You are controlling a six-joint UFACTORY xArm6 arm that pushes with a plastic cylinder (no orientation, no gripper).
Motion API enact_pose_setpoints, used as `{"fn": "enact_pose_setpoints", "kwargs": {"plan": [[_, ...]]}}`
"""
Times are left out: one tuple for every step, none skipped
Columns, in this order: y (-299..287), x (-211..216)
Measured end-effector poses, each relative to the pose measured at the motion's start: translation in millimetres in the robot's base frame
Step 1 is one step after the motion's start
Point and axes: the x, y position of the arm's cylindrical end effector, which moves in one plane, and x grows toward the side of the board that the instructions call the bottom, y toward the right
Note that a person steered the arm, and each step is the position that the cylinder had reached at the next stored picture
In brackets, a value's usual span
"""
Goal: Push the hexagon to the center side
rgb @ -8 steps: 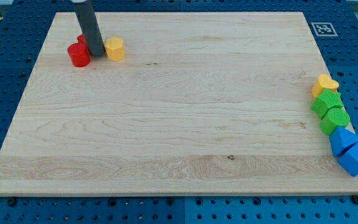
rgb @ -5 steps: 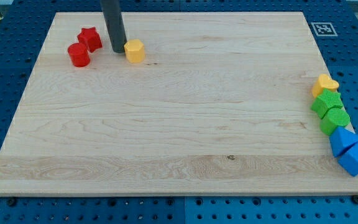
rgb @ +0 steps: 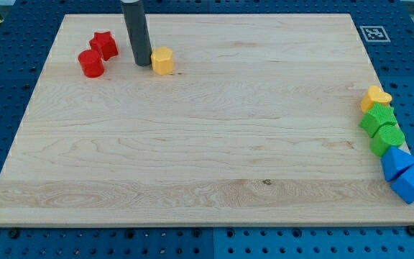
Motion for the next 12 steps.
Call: {"fn": "enact_pose_setpoints", "kwargs": {"plan": [[0.0,1.3],[0.1,1.3],[2.5,0.6],[17.8,-3.1],[43.8,-3.1],[64.8,1.7],[92.9,6.4],[96.6,6.4],[101.2,6.0],[130.0,4.3],[168.1,4.3],[192.1,13.5]]}}
